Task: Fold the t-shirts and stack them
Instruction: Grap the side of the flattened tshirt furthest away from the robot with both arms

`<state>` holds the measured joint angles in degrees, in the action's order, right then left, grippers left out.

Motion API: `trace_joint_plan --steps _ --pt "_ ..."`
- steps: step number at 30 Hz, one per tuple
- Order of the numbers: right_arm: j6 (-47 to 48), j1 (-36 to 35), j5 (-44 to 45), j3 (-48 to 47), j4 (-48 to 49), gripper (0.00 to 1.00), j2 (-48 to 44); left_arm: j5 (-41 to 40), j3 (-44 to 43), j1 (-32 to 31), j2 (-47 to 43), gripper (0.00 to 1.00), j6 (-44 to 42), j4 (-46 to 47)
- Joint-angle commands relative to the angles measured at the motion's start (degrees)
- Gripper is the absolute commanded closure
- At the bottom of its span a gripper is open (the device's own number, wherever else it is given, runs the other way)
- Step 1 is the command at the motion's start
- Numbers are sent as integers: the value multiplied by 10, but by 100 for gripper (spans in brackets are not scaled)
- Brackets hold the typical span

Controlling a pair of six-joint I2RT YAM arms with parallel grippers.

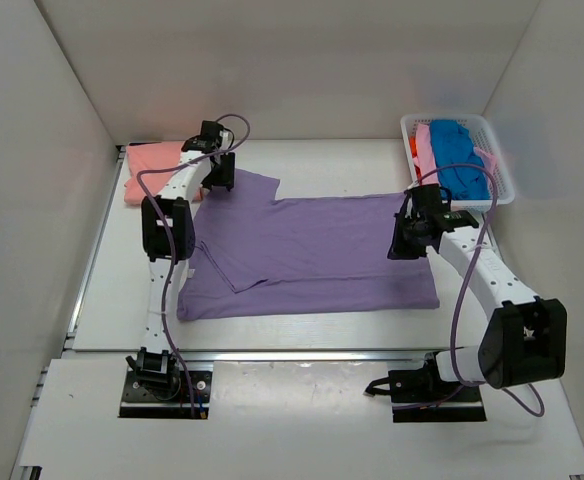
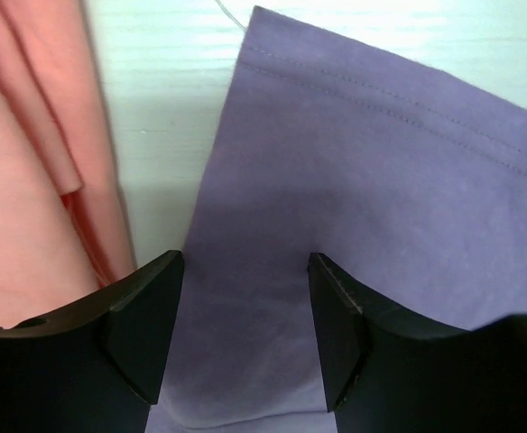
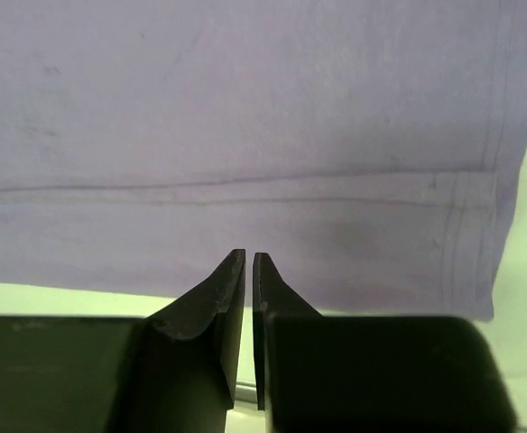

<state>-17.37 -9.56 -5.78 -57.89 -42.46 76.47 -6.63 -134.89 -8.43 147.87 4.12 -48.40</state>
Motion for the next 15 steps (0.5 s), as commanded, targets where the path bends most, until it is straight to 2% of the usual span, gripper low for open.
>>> trace_joint_plan --steps 1,3,5,6,8,11,15 --pt "1 14 -22 -18 53 94 6 64 -13 8 -5 34 4 -28" --pt "-2 14 -22 -29 71 93 17 65 -27 6 9 37 -2 -48" --pt "-4 15 -22 -48 82 93 30 64 -22 10 10 51 -5 -54" --pt "-3 17 -22 -61 90 92 39 75 -19 13 12 53 -6 -56" --pt "-3 17 -22 -72 98 92 56 79 -20 11 13 80 -6 -57" --pt "4 14 1 -80 151 91 75 73 -21 11 8 100 -1 -49" --pt "1 34 45 -83 239 86 126 70 -24 2 -9 100 -6 -47"
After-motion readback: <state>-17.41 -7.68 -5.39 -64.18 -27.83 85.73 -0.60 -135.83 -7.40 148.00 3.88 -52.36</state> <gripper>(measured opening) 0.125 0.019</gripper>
